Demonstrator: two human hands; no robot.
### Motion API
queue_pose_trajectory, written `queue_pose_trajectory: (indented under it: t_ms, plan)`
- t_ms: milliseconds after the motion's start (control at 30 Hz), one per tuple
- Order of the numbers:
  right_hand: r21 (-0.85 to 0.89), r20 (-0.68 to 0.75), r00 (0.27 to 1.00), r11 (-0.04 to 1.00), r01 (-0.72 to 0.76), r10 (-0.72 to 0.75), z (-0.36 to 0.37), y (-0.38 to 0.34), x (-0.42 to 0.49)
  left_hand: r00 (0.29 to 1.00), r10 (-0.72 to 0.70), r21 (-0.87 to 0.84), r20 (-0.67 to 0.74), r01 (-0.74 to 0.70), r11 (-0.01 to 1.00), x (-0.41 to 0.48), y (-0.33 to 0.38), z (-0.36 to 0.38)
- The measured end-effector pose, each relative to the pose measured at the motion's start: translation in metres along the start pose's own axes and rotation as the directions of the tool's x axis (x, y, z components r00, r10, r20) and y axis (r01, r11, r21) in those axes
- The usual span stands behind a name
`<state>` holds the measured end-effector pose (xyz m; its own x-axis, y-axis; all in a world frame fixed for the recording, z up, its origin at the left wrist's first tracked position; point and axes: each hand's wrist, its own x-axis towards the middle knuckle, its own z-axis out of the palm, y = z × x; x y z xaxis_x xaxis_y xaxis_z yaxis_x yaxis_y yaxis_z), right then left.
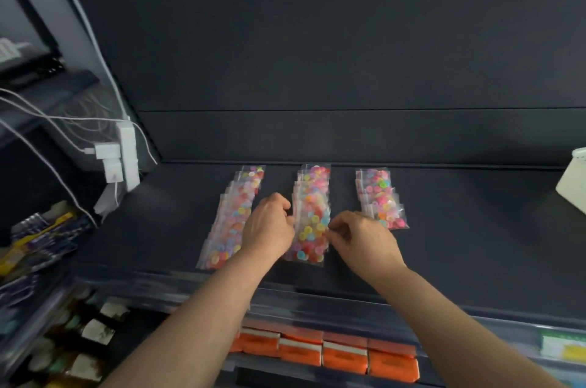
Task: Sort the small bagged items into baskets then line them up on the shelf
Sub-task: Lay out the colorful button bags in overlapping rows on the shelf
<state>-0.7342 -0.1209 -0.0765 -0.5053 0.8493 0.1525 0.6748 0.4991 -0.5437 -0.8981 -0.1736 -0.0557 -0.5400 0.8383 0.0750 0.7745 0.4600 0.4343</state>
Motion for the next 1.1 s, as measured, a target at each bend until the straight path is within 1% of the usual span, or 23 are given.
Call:
queue_pose_trajectory:
  t_ms: [67,133,200,267,367,400,533,600,700,833,967,1000,1100]
  plan:
    - [0.007,0.046,0.998,0.999,-0.034,0.033,0.007,-0.010,-0.002,0.995,-0.050,0.016,0.087,0.049,0.999,-0.004,-0.012,-0.003]
    - [-0.038,0.081,0.994,0.997,-0.074,0.077,0.012,-0.017,-0.006,0.983,-0.073,0.013,0.169,0.071,0.997,-0.007,-0.021,-0.002]
    - [-0.071,0.069,0.991,0.992,-0.109,0.114,0.019,-0.021,-0.008,0.975,-0.071,-0.008,0.210,0.074,0.997,-0.011,-0.026,0.002]
    - [-0.073,0.053,0.986,0.985,-0.154,0.158,0.023,-0.024,-0.009,0.973,-0.069,-0.072,0.221,0.087,0.994,-0.012,-0.027,0.006]
    - [-0.043,0.059,0.973,0.974,-0.223,0.225,0.024,-0.027,-0.010,0.964,-0.080,-0.218,0.255,0.138,0.966,-0.014,-0.028,0.007]
    - [-0.035,0.063,0.968,0.970,-0.240,0.242,0.024,-0.027,-0.010,0.963,-0.074,-0.239,0.261,0.139,0.961,-0.014,-0.029,0.007]
    - [-0.033,0.101,0.958,0.963,-0.268,0.270,0.025,-0.028,-0.012,0.967,-0.029,-0.236,0.255,0.091,0.967,-0.016,-0.033,0.006]
    - [-0.016,0.131,0.949,0.958,-0.287,0.286,0.025,-0.027,-0.011,0.973,-0.003,-0.249,0.230,0.062,0.966,-0.018,-0.031,0.005]
    - [0.073,0.160,0.933,0.938,-0.338,0.323,0.022,-0.023,-0.007,0.979,0.053,-0.297,0.198,0.008,0.955,-0.017,-0.021,0.002]
    - [0.191,0.149,0.920,0.902,-0.387,0.363,0.007,-0.010,-0.009,0.975,0.075,-0.332,0.210,-0.001,0.943,-0.012,0.003,0.008]
    - [0.267,0.045,0.909,0.872,-0.412,0.415,-0.020,0.020,-0.018,0.955,0.110,-0.352,0.275,-0.007,0.936,-0.010,0.043,0.027]
    - [0.274,0.019,0.902,0.865,-0.420,0.432,-0.027,0.027,-0.021,0.952,0.109,-0.347,0.287,-0.002,0.938,-0.010,0.052,0.033]
    - [0.205,-0.037,0.895,0.880,-0.428,0.444,-0.042,0.048,-0.024,0.950,0.077,-0.309,0.301,0.020,0.951,-0.013,0.075,0.052]
